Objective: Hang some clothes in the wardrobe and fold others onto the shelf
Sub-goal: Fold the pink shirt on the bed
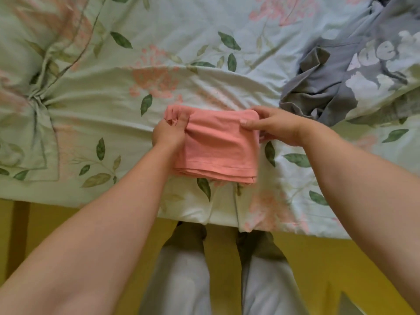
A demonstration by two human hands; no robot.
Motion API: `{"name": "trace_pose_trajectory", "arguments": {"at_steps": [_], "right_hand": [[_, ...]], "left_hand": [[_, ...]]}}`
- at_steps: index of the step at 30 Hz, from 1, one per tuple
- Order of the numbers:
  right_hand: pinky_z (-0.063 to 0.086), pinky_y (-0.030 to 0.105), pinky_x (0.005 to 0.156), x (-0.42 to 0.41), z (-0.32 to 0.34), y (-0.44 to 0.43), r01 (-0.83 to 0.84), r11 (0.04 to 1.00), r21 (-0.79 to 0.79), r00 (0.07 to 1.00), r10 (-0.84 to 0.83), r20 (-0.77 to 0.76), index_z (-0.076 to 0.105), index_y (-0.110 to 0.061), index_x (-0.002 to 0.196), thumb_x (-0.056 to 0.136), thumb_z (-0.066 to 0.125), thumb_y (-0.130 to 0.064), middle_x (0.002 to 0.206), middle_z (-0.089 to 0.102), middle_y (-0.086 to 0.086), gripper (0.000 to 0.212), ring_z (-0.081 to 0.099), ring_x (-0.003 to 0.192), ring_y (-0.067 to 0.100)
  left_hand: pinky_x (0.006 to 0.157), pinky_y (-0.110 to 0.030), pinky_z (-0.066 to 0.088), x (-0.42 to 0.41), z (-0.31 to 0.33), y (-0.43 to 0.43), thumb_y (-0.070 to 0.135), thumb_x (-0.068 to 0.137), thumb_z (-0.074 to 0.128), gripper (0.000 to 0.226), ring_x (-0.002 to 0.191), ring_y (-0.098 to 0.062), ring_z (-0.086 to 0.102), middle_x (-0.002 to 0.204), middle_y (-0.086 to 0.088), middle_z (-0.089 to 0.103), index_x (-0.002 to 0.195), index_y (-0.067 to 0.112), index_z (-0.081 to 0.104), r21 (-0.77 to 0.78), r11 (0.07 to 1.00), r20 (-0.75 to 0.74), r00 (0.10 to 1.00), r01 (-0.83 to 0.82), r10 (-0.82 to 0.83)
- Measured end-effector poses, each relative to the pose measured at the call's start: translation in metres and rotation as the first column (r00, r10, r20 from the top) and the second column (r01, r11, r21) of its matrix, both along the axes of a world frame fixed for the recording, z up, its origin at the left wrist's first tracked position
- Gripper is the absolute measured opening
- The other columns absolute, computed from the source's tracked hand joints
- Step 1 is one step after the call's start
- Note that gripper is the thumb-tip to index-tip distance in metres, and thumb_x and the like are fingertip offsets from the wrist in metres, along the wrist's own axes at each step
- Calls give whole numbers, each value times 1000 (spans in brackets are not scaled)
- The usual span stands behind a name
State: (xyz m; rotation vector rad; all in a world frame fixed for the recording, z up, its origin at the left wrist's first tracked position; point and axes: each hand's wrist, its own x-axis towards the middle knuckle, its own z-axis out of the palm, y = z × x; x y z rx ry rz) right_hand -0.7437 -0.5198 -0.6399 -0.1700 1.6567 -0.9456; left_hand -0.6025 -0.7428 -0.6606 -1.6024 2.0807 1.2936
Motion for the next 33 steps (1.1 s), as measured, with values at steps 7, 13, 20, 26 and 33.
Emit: {"name": "trace_pose_trajectory", "arguments": {"at_steps": [7, 13, 20, 26, 33], "right_hand": [[58, 42, 80, 27, 57, 33, -170, 984, 46, 985, 171, -11, 64, -27, 110, 80, 81, -39, 112, 66, 5, 37, 67, 101, 28], [55, 38, 97, 87, 206, 86, 130, 973, -189, 992, -127, 28, 61, -28, 129, 93, 69, -27, 125, 65, -2, 37, 63, 116, 19], [55, 31, 86, 134, 369, 140, 244, 961, -127, 945, -266, -192, 57, -2, 110, 87, 71, -50, 92, 53, 10, 55, 55, 84, 14], [56, 31, 92, 191, 479, 207, 572, 777, -262, 701, -629, -336, 63, -18, 121, 89, 61, -46, 115, 71, 4, 42, 69, 105, 19], [53, 45, 97, 259, 508, 255, 776, 73, -627, 35, -997, -72, 65, 2, 121, 68, 90, -35, 124, 65, 22, 69, 64, 112, 34]], "left_hand": [[84, -24, 40, -1, 88, -1, 63, 91, 53, 54, 101, -17, 59, 105, 0, 64, 115, 16, 65, -52, 942, -183, 924, 331, -335], [83, -13, 42, -53, 239, 1, 60, 92, 56, 42, 103, -10, 60, 103, 6, 68, 111, 25, 69, -95, 764, -266, 723, 638, -637], [89, -28, 45, -111, 408, 91, 62, 95, 47, 42, 105, -13, 61, 109, 8, 69, 108, 31, 72, -321, 478, -325, 379, 818, -867], [73, -29, 49, -142, 523, 166, 69, 89, 51, 60, 76, -17, 62, 84, 1, 69, 94, 13, 73, -405, 393, -463, 186, 826, -867], [67, -29, 42, -117, 629, 306, 65, 94, 46, 58, 80, -22, 62, 79, -1, 66, 84, 13, 69, -598, 77, -455, -258, 798, -853]]}}
